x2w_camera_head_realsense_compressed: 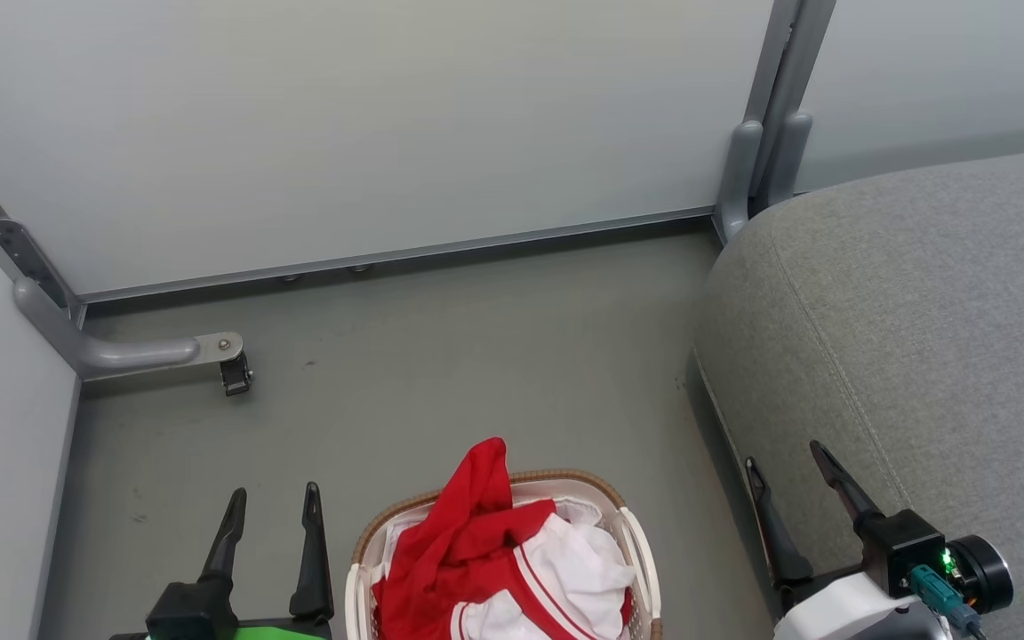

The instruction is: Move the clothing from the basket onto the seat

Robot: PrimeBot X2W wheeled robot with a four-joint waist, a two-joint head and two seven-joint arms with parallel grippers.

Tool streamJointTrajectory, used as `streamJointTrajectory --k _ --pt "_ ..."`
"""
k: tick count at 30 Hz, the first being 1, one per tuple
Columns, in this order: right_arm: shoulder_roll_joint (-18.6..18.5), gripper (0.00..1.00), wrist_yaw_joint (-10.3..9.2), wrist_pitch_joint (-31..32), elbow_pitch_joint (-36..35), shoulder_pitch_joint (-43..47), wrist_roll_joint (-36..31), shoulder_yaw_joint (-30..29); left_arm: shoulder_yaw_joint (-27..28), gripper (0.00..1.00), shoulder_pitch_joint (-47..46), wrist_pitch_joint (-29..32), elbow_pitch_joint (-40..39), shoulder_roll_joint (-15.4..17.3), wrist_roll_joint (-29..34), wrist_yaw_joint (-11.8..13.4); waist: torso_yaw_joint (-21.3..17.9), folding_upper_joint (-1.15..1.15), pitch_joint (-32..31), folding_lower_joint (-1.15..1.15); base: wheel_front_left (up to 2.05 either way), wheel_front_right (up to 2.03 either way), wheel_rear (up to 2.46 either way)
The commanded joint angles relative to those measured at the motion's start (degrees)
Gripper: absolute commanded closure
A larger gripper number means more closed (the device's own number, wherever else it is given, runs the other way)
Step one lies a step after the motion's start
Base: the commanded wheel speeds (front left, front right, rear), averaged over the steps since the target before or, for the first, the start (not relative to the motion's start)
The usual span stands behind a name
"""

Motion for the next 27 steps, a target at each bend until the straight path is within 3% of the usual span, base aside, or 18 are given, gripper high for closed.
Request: streamJointTrajectory --k 1,17,27 --pt "-0.32 0.0 -0.01 -0.29 0.15 0.62 -0.21 -0.05 0.13 0.0 0.75 -0.02 0.17 0.38 0.19 -0.16 -0.02 0.0 0.02 0.0 0.0 0.0 0.0" --pt "-0.32 0.0 -0.02 -0.28 -0.78 -0.16 -0.69 -0.64 -1.54 0.0 -0.42 -0.02 -0.56 0.36 1.41 -0.82 -0.19 0.0 1.48 0.0 0.0 0.0 0.0" --pt "-0.31 0.0 -0.03 -0.28 -4.24 -5.34 -2.14 -2.06 -7.63 0.0 -8.78 0.0 0.51 0.35 8.73 -2.83 -1.71 0.0 10.77 0.0 0.0 0.0 0.0"
